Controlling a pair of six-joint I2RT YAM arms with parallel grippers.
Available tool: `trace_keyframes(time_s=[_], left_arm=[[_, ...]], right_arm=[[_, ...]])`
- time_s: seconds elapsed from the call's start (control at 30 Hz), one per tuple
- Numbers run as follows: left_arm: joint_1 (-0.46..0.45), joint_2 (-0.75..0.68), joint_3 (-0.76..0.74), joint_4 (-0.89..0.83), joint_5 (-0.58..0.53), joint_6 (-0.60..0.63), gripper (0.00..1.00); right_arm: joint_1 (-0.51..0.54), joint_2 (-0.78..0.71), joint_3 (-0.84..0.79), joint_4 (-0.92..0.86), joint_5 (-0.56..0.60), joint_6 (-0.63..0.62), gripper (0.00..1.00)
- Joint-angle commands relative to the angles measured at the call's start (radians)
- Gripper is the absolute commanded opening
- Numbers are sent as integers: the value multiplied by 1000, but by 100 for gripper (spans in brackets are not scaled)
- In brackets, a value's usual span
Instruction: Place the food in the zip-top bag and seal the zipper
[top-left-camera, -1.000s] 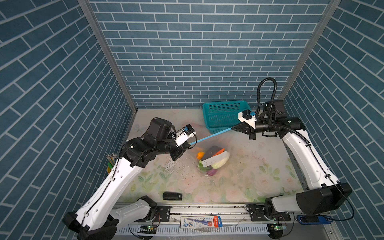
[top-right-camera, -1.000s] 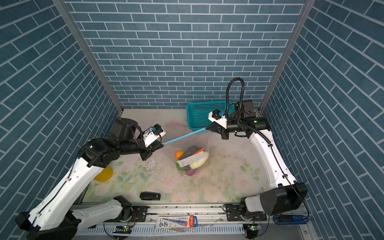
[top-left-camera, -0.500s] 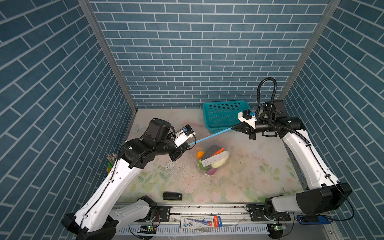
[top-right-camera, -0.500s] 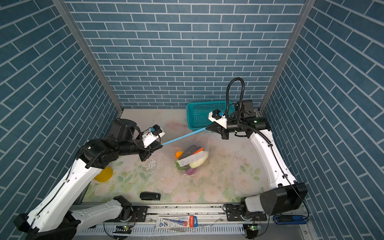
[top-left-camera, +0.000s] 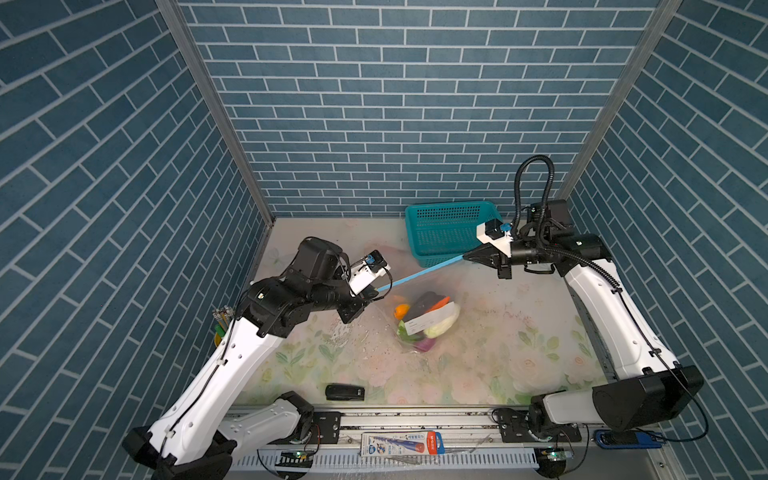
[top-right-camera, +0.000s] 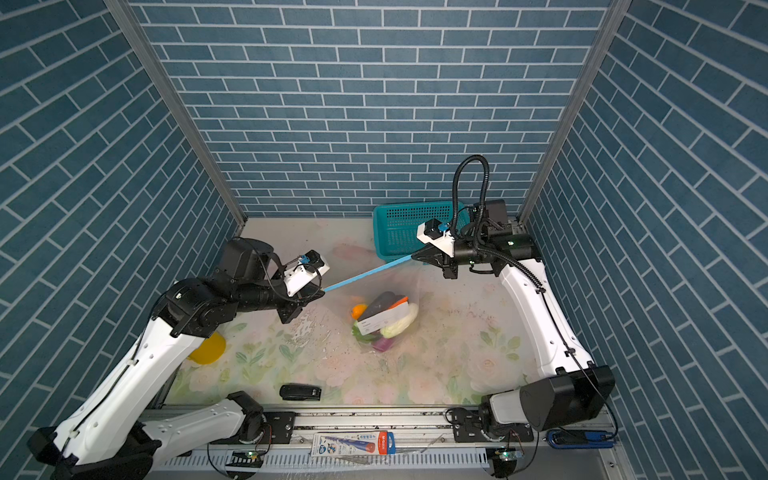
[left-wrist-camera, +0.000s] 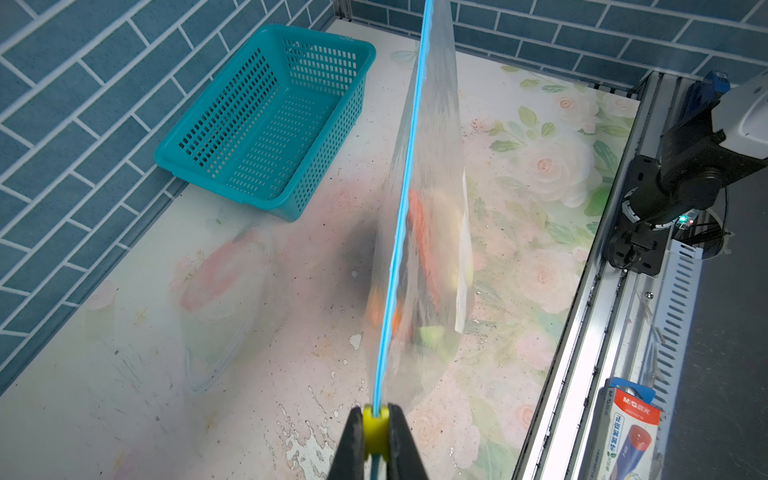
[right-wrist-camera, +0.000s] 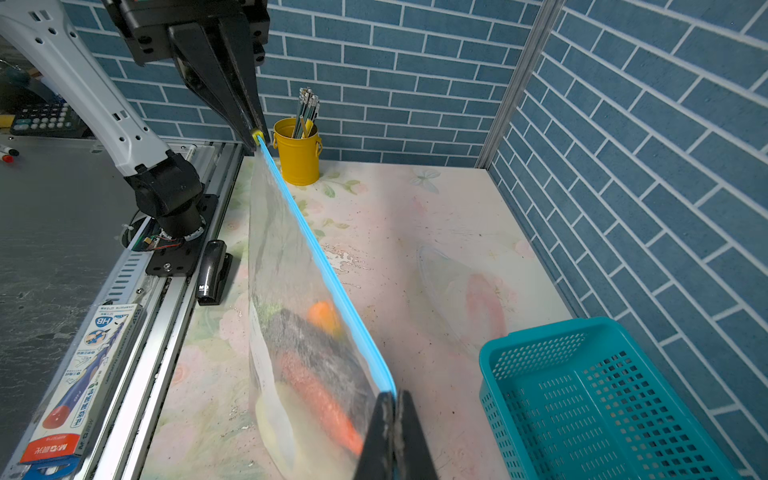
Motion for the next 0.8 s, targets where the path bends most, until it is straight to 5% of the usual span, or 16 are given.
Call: trace_keyframes(time_s=[0.0,0.2,0.43,0.77], left_arm=[[18,-11,12,-92,-38,1,8],[17,21,49,-110,5,-8,16],[0,33,43,25,62,-103,53],[-23,196,149,207,156,-162,66]], right_arm=[[-32,-4,-11,27,3,9,0],[-18,22,-10,28,-40,4,0],[29,61,2,32,-53,0,0],[69,91,14,31,-48,-4,0]])
